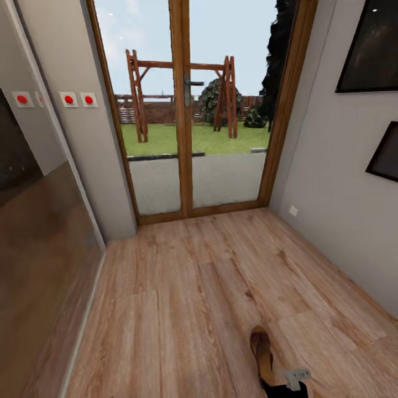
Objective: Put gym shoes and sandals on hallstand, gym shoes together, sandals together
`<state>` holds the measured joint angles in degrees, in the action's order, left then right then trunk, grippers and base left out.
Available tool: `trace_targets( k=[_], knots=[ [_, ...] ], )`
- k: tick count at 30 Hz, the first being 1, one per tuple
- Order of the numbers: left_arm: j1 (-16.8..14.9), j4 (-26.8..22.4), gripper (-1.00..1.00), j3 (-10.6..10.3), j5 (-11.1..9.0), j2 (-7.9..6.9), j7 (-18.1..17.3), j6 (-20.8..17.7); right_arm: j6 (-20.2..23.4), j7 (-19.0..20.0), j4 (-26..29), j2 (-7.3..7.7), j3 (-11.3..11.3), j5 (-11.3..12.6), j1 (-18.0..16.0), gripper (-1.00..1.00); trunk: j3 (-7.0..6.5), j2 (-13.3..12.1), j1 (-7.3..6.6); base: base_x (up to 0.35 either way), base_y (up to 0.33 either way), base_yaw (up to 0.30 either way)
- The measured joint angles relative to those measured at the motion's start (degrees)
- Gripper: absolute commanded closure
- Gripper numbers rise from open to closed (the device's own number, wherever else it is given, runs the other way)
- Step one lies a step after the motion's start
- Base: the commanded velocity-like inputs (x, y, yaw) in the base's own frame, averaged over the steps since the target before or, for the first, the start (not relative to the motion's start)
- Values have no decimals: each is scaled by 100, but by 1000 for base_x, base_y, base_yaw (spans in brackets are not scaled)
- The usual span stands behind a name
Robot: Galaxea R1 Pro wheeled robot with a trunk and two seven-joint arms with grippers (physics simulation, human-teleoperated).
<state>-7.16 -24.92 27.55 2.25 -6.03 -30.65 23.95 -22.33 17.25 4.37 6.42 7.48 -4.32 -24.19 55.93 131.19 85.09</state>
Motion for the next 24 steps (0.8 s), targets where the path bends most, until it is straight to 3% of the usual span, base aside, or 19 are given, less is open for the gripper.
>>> trace_targets(
  k=[12, 20, 24],
  knots=[
    [-176, -260, -100, -24, -16, 60, 22, -51, 0, -9, 19, -17, -2, 2, 1, -100, -6, 0, 0, 1, 0, -44],
    [-959, -388, -100, -67, 11, 164, 32, -250, -5, -22, 118, -64, 7, 1, -3, -100, -6, 0, 0, 0, 0, -1],
    [-1379, -405, -100, -198, 112, 185, 35, -750, 18, -231, 509, -111, 12, 6, -4, -100, -6, 0, 0, 0, 0, 0]
  ],
)
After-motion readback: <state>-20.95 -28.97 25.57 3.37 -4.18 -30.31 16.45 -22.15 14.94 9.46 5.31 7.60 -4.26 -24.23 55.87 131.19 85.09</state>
